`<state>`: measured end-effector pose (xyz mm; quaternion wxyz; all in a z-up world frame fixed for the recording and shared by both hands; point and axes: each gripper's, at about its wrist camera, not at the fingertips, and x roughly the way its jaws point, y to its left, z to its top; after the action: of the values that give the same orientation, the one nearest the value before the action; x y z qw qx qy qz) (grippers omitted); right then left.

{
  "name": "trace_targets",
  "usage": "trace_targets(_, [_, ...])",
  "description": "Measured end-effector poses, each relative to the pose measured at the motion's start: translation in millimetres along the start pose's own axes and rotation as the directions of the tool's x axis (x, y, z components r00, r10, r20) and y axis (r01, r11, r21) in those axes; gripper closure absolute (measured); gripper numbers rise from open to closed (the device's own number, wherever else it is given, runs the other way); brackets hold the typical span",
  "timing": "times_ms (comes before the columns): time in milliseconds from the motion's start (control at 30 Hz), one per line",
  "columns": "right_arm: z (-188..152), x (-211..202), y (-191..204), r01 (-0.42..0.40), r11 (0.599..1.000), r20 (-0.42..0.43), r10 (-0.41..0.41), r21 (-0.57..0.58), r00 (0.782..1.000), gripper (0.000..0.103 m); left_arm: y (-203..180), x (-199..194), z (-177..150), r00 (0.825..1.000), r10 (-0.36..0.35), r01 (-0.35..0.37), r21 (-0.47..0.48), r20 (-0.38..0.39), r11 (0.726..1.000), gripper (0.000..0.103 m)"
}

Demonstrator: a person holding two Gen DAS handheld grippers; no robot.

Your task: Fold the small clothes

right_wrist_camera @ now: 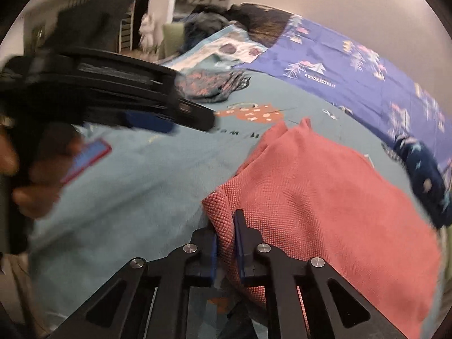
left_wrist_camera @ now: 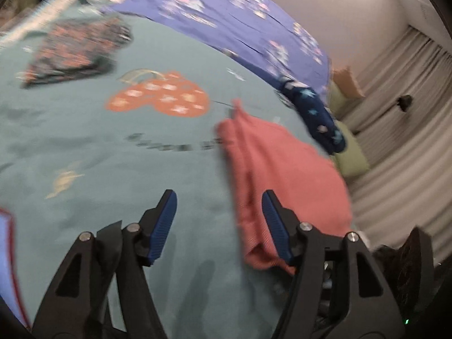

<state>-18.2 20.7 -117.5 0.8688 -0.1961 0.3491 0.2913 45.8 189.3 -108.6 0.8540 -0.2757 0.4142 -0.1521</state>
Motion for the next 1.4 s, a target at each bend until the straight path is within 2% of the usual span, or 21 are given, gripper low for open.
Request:
trace_targets(67, [1, -5, -4, -0.016, 0.999, 0.002, 0.016, 0.027, 1.0, 0.095, -8, 25, 12, 0.998, -0.03, 0.031, 0.009, -0.053, 0.999, 0.039])
trace_targets(200, [3, -12, -12, -0.043, 0.996, 0.013, 0.042, 0.076, 0.999, 0.095, -20, 74, 34, 0.989, -0.018, 0.022, 0.025, -0.146, 0.999, 0.039])
trace_targets(267, [4, -17, -16, -0.05, 0.995, 0.026, 0.048, 0.09, 0.999, 0.095, -25, 89, 41, 0.989, -0.043, 0.05, 0.044, -0.144, 0.998, 0.039])
trace_targets(300, [5, -18, -18, -0.056, 0.994, 0.029, 0.054, 0.097, 0.998, 0.095, -28, 95, 45, 0.988, -0.054, 0.063, 0.062, -0.142, 0.996, 0.052])
trace_targets(333, [5, -20, -19, -0.063, 0.993, 0.034, 0.06, 0.104, 0.998, 0.095, -29, 101, 49, 0.987, -0.053, 0.063, 0.064, -0.153, 0.996, 0.071])
trace_targets(400, [6, -20, -23, -0.077, 0.99, 0.04, 0.073, 0.119, 0.997, 0.095, -28, 111, 57, 0.983, -0.042, 0.047, 0.026, -0.181, 0.999, 0.085])
trace_targets(433, [7, -21, -25, -0.085, 0.988, 0.043, 0.08, 0.128, 0.996, 0.095, -28, 112, 61, 0.981, -0.057, 0.058, 0.002, -0.187, 0.998, 0.088])
trace_targets(500, [8, -24, -30, -0.096, 0.985, 0.053, 0.089, 0.143, 0.995, 0.095, -33, 108, 65, 0.982, -0.054, 0.055, 0.002, -0.179, 0.998, 0.089])
trace_targets(633, [9, -34, -41, -0.104, 0.98, 0.087, 0.091, 0.167, 0.992, 0.095, -55, 98, 69, 0.988, 0.014, -0.001, 0.088, -0.153, 0.996, 0.09])
trace_targets(900, [2, -62, -69, -0.072, 0.973, 0.143, 0.041, 0.221, 0.989, 0.095, -105, 86, 83, 0.991, 0.066, -0.043, 0.189, -0.12, 0.981, 0.091])
trace_targets(1133, [-6, -81, -98, -0.045, 0.964, 0.182, -0.004, 0.261, 0.983, 0.095, -142, 89, 86, 0.99, 0.093, -0.068, 0.23, -0.102, 0.971, 0.092])
trace_targets(1400, [-32, -104, -126, -0.035, 0.944, 0.213, -0.037, 0.328, 0.976, 0.095, -184, 98, 81, 0.988, 0.119, -0.09, 0.269, -0.093, 0.959, 0.093])
